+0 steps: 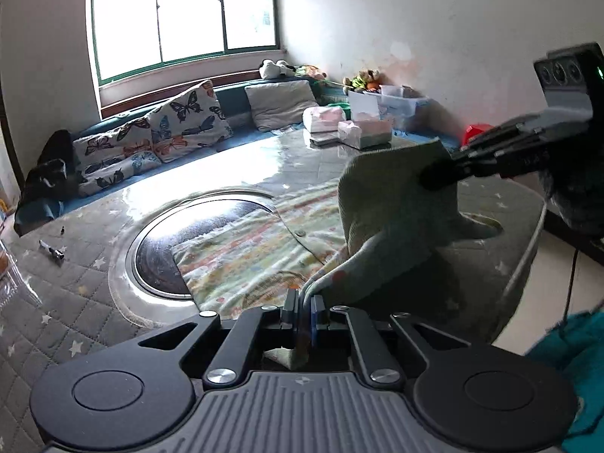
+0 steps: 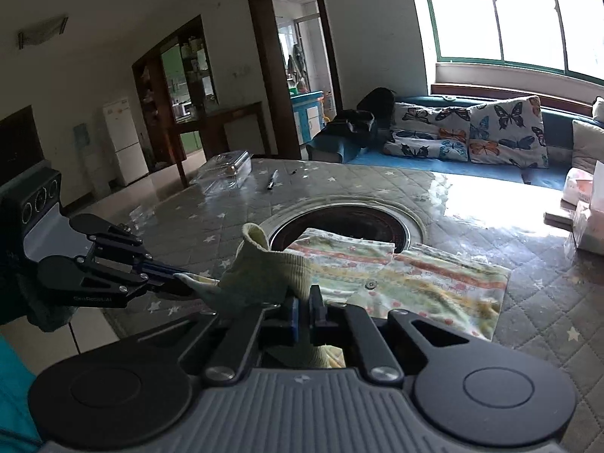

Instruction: Fold clothes

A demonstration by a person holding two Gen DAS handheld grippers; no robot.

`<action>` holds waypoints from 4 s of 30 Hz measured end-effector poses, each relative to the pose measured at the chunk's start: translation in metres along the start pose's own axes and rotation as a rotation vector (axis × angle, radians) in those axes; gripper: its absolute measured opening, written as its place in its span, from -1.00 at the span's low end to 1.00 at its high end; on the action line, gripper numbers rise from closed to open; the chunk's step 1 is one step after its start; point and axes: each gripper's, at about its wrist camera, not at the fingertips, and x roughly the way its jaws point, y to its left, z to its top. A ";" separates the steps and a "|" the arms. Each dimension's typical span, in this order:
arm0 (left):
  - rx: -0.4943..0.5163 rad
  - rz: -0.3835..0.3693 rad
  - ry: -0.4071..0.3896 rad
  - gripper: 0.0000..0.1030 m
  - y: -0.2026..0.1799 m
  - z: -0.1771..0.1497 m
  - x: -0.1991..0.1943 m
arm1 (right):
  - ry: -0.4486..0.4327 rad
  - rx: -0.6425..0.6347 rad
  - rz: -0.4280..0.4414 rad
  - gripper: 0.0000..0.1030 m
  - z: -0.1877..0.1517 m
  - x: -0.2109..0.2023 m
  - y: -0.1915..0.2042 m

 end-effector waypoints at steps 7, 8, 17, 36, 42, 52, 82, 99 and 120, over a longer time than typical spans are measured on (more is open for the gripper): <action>-0.101 0.007 -0.034 -0.88 0.035 0.031 0.030 | -0.028 -0.012 -0.043 -0.93 0.045 0.029 -0.028; -0.111 0.013 -0.039 -0.88 0.042 0.037 0.037 | -0.033 -0.016 -0.049 -0.93 0.054 0.034 -0.032; -0.253 0.081 0.046 -0.88 0.120 0.080 0.130 | 0.042 -0.012 -0.141 -0.92 0.116 0.150 -0.090; -0.381 0.198 0.159 -0.12 0.162 0.057 0.184 | 0.174 0.139 -0.286 -0.38 0.002 0.154 -0.143; -0.420 0.322 0.176 -0.19 0.179 0.059 0.180 | 0.148 0.138 -0.292 -0.38 0.016 0.148 -0.141; -0.442 0.113 0.115 -0.19 0.134 0.078 0.179 | 0.107 0.257 -0.396 -0.26 0.028 0.169 -0.181; -0.414 0.064 0.160 -0.29 0.108 0.086 0.234 | 0.123 0.164 -0.275 -0.54 0.037 0.200 -0.136; -0.312 0.016 0.120 -0.29 0.062 0.070 0.192 | 0.211 -0.036 -0.160 -0.51 0.016 0.179 -0.067; -0.382 0.059 0.070 -0.26 0.058 0.002 0.129 | 0.180 0.013 -0.219 -0.48 -0.033 0.122 -0.062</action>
